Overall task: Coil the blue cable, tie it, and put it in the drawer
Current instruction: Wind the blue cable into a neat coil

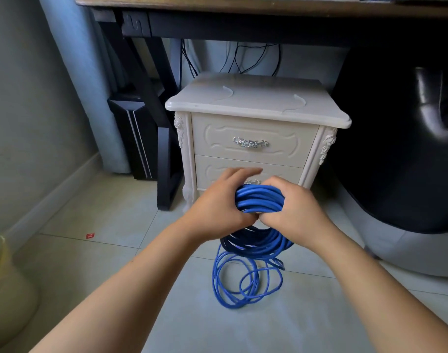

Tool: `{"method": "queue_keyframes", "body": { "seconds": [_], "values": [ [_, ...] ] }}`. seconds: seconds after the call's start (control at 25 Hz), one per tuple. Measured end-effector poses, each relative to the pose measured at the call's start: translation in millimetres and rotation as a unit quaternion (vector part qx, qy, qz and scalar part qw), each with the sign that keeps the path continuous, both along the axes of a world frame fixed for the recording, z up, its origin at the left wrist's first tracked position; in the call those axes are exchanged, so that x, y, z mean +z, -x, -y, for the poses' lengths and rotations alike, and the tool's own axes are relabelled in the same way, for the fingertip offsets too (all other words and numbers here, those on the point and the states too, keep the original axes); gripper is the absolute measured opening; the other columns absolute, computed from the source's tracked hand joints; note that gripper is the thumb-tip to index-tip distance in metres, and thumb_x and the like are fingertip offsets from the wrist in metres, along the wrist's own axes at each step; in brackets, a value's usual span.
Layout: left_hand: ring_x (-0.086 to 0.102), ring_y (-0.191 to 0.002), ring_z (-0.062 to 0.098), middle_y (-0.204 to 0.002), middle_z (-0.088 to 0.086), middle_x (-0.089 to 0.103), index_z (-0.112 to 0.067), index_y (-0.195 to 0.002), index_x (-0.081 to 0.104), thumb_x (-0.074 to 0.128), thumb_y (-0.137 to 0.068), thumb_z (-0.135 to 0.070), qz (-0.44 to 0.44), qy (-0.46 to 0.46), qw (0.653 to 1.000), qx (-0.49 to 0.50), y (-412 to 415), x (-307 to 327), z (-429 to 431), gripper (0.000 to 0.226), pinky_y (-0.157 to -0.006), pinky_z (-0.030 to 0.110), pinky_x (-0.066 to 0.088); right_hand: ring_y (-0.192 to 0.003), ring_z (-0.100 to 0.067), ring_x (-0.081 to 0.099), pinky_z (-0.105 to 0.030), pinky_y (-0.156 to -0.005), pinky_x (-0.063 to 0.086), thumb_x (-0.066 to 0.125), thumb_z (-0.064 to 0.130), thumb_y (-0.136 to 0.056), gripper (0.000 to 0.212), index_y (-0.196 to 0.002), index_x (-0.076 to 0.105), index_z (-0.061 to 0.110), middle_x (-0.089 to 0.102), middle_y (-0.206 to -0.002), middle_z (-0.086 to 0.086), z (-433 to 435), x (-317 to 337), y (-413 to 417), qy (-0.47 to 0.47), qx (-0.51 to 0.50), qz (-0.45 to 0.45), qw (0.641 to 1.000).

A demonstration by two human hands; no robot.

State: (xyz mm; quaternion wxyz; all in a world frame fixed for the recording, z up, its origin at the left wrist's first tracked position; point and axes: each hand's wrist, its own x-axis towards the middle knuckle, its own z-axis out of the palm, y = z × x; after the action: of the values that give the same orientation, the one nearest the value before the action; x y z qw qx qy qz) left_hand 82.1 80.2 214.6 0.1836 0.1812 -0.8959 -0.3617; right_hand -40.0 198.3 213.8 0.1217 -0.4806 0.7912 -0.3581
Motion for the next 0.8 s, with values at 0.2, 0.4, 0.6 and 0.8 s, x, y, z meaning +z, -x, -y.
{"method": "queue_keyframes", "body": {
  "seconds": [0.2,0.4,0.6,0.8],
  "values": [
    [0.054,-0.061,0.010,-0.065,-0.006,0.062,-0.024,-0.086,0.064,0.066,-0.076,-0.012,-0.018,-0.050,0.994,0.091,1,-5,2,0.015,-0.060,0.028,0.045,-0.082,-0.013,0.066,-0.032,-0.077,0.054,0.074,0.030,-0.070,0.043,-0.106,0.055,0.044,0.069,-0.093,0.012,2,7,0,-0.003,0.002,0.054,0.999],
    [0.049,-0.053,0.006,-0.061,-0.008,0.058,-0.018,-0.085,0.065,0.070,-0.081,-0.011,-0.066,-0.149,0.979,0.123,2,-5,1,0.009,-0.054,0.020,0.039,-0.084,-0.016,0.073,-0.031,-0.072,0.056,0.075,0.054,-0.065,0.049,-0.108,0.064,0.033,0.076,-0.094,0.000,-5,13,10,-0.029,0.052,0.293,0.954],
    [0.052,-0.059,0.019,-0.060,0.001,0.052,-0.017,-0.082,0.063,0.068,-0.086,-0.016,-0.195,-0.324,0.894,0.239,4,-1,6,0.007,-0.061,0.033,0.044,-0.083,-0.027,0.073,-0.042,-0.074,0.058,0.074,0.055,-0.059,0.065,-0.114,0.055,0.025,0.074,-0.101,-0.006,-4,0,4,-0.011,0.027,0.377,0.926],
    [0.053,-0.058,0.016,-0.062,0.001,0.051,-0.017,-0.080,0.058,0.065,-0.091,-0.016,-0.208,-0.491,0.803,0.267,16,-6,-15,0.013,-0.064,0.033,0.045,-0.087,-0.024,0.074,-0.039,-0.077,0.056,0.074,0.013,-0.081,0.027,-0.104,0.060,0.016,0.074,-0.095,-0.008,14,-19,-17,0.192,-0.095,0.453,0.865]
  ]
}}
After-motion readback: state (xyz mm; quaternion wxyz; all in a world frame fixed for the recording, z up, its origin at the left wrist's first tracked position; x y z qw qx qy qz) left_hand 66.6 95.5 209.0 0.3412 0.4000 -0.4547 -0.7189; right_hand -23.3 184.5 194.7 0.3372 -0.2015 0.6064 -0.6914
